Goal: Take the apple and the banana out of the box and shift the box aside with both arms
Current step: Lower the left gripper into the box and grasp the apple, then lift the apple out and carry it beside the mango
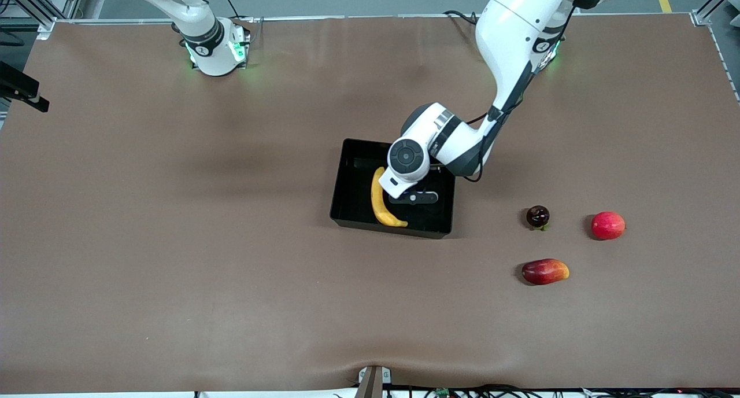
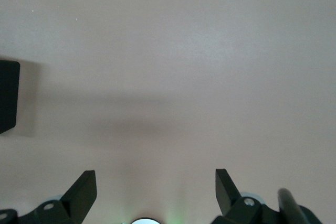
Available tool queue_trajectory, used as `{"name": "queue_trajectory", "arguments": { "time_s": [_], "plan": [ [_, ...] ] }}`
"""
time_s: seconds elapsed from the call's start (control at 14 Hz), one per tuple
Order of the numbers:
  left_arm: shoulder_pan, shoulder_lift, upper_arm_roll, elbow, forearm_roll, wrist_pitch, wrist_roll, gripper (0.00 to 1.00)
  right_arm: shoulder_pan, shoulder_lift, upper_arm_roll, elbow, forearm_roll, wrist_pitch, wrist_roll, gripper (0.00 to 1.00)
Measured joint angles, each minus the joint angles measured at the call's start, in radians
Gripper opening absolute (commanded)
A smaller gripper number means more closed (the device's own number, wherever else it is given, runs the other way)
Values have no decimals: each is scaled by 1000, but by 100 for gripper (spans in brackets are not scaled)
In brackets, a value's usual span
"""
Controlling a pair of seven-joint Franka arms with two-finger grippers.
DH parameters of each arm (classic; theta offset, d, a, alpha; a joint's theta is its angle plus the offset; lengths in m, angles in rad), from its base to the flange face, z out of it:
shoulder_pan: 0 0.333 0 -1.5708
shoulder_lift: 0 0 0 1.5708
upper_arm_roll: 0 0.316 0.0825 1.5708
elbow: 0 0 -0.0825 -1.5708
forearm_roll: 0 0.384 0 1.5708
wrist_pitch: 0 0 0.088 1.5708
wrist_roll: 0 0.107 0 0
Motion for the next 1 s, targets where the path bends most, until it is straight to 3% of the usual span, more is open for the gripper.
{"name": "queue_trajectory", "arguments": {
  "time_s": [0.29, 0.5, 0.79, 1.0],
  "plan": [
    [-13, -2, 0, 30, 2, -36, 0, 0, 0, 0, 0, 0, 0, 0, 0, 100],
    [-13, -18, 3, 136, 11, -156, 0, 0, 0, 0, 0, 0, 0, 0, 0, 100],
    [6, -107, 22, 208, 23, -203, 1, 0, -1, 1, 0, 0, 0, 0, 0, 100],
    [85, -181, 33, 210, 27, -216, 29, 0, -1, 4, 0, 0, 0, 0, 0, 100]
  ]
}}
